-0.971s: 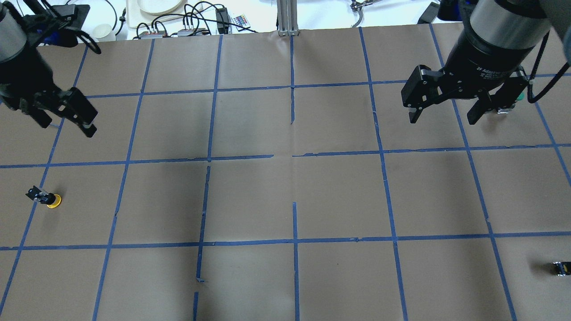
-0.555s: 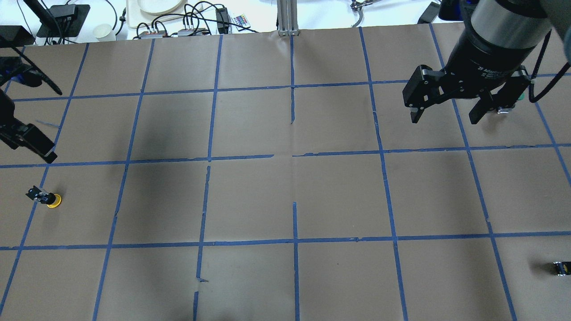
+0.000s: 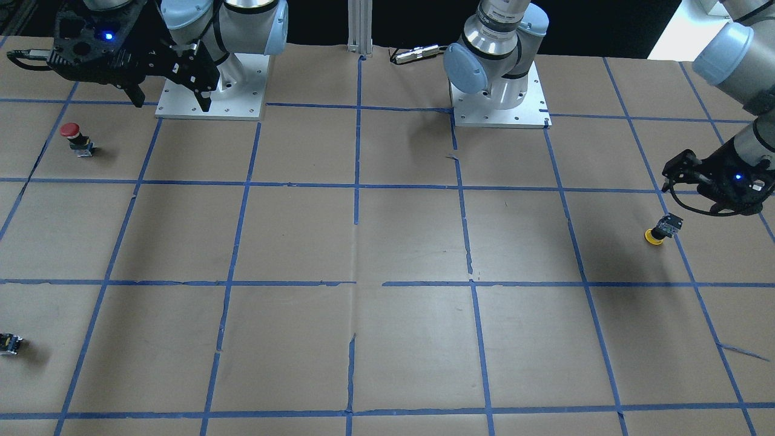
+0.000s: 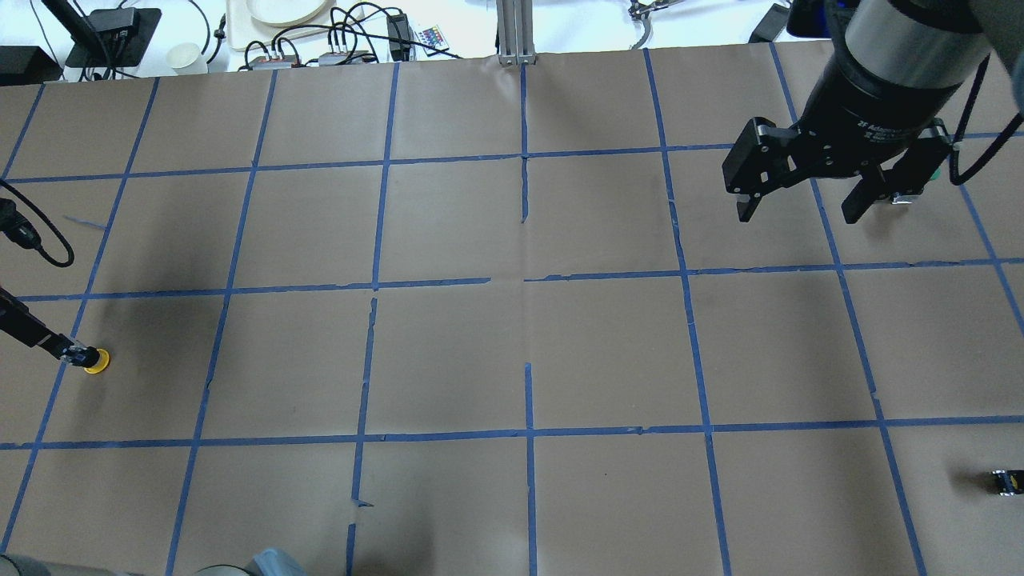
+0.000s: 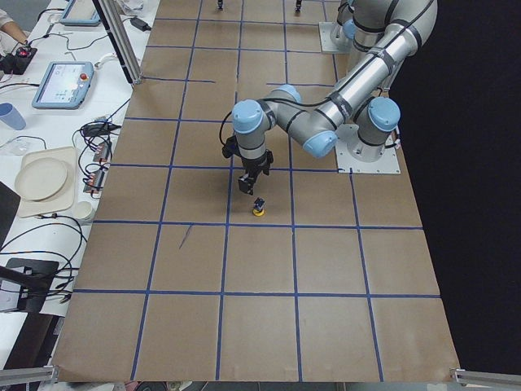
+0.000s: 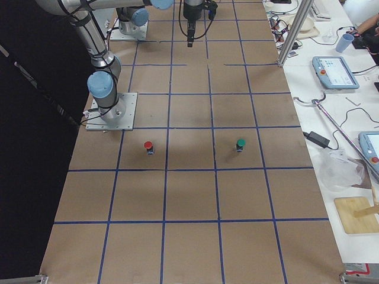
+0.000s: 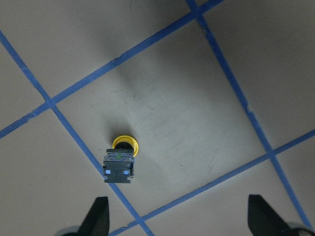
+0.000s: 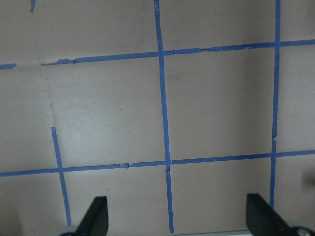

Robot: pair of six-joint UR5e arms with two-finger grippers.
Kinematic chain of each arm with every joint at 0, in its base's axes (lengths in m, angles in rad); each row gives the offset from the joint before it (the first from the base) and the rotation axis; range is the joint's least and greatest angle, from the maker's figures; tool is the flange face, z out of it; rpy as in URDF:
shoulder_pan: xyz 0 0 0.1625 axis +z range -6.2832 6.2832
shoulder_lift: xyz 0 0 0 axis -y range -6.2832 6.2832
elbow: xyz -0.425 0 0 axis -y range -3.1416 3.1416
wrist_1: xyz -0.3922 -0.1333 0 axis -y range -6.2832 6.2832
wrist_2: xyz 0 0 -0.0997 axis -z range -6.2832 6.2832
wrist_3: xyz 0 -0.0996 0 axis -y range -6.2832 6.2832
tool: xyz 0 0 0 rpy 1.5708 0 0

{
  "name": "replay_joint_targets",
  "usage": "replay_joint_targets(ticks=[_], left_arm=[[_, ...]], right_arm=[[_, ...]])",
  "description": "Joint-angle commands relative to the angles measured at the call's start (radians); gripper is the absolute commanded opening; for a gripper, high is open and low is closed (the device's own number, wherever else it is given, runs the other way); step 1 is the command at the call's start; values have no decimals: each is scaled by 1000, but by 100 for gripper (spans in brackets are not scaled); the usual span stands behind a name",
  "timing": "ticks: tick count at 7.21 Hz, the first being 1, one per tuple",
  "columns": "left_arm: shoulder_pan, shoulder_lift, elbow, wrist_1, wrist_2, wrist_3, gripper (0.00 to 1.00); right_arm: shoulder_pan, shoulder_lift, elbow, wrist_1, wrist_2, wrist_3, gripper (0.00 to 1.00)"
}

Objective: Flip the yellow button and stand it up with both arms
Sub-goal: 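Lower the left gripper and grasp the yellow button's base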

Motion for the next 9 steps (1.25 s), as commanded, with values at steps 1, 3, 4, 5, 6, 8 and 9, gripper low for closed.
replay_joint_targets(ticks=[1, 3, 4, 5, 6, 8, 9], left_arm=[[36, -64, -12, 89, -43, 82, 99], [56, -77, -49, 118, -72, 119, 99], [62, -78, -60, 122, -70, 113, 99], [65, -81, -65, 119, -72, 107, 99], [67, -89, -77, 137, -77, 102, 98], [67, -87, -147, 314, -77, 58, 98], [67, -81, -167, 336, -77, 56, 96]], right_arm=[[-1, 1, 0, 0, 0, 0, 100], [-1, 1, 0, 0, 0, 0, 100], [1, 1, 0, 0, 0, 0, 100], [1, 1, 0, 1, 1, 1, 100], [1, 1, 0, 1, 1, 1, 100], [-1, 3, 0, 3, 1, 0, 100], [-1, 3, 0, 3, 10, 1, 100]])
